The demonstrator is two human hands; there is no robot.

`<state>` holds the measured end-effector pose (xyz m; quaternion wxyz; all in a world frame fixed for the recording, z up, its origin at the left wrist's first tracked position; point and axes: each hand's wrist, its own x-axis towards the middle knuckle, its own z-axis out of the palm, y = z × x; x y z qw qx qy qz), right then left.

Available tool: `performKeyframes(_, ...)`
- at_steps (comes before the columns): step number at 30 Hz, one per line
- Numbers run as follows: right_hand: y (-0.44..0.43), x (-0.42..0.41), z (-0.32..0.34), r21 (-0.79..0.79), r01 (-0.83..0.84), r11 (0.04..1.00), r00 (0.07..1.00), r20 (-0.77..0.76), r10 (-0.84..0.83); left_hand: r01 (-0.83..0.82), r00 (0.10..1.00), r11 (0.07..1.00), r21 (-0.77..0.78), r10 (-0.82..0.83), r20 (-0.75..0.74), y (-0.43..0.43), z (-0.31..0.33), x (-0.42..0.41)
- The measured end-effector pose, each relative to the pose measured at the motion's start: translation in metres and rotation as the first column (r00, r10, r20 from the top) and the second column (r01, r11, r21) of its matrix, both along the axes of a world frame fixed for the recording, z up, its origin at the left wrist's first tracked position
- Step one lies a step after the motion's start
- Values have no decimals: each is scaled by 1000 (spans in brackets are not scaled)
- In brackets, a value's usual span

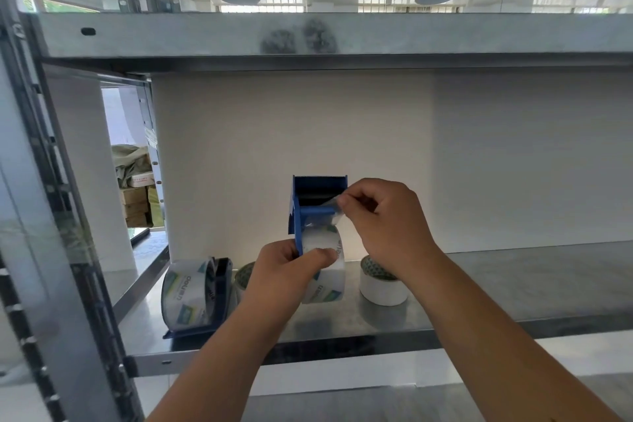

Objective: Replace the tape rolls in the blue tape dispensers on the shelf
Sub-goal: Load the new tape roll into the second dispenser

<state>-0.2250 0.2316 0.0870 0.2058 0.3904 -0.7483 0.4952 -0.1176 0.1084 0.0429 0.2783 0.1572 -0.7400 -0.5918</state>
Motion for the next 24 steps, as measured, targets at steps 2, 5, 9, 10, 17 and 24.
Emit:
performKeyframes(2,0,1,0,2,-24,1000,998,-57,24,13,1000,1000,5,-13,8,1,0,0)
performKeyframes(5,-3,-2,0,-11,-47,999,988,-148,45,45,999,999,8,-45,13,0,-1,0)
performKeyframes(9,-11,-8,9,-29,-42,999,981,-190,35,70,997,997,20,-71,41,3,1,1)
performKeyframes(10,-14,-10,14,-22,-25,999,980,-199,21,77,995,996,36,-79,56,5,1,1)
performKeyframes(17,-40,-31,47,-65,2,998,978,-206,-15,-27,986,954,297,-24,167,-3,8,-16)
performKeyframes(24,-65,-56,70,-179,-39,983,997,-77,25,-87,983,953,289,35,182,-1,6,-16)
